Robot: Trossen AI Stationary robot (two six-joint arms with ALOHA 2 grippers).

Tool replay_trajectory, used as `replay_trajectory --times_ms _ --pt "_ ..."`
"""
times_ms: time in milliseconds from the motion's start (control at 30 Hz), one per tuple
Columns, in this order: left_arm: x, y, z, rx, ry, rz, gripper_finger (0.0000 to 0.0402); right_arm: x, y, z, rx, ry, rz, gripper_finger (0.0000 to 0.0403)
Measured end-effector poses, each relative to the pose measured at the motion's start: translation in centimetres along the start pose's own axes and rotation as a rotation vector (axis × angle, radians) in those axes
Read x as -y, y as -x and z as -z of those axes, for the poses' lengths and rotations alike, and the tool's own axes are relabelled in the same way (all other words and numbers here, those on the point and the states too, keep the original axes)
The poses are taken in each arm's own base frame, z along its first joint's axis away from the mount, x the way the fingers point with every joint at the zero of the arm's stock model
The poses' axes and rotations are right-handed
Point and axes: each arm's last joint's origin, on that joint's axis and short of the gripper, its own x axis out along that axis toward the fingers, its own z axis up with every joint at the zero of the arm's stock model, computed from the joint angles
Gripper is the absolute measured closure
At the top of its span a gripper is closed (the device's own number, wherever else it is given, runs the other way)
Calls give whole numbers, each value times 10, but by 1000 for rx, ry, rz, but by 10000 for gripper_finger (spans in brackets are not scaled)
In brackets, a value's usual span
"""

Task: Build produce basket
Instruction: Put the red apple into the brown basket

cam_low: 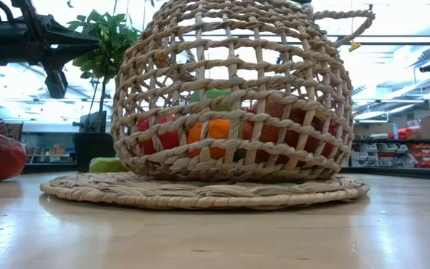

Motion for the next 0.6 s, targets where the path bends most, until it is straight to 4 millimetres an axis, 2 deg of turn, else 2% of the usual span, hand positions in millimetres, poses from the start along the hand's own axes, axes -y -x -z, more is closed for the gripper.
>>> replay_trajectory --times_ms 167,300,433,600 --pt "0 0 0 0 0 0 365 -16 38 4 173 -26 -76 4" --pt "0 0 0 0 0 0 367 -46 53 15 228 47 -203 4" --pt "0 0 0 0 0 -1 365 -80 53 30 253 99 -247 4" --pt "0 0 0 0 0 -1 367 -116 37 54 213 51 -223 4"
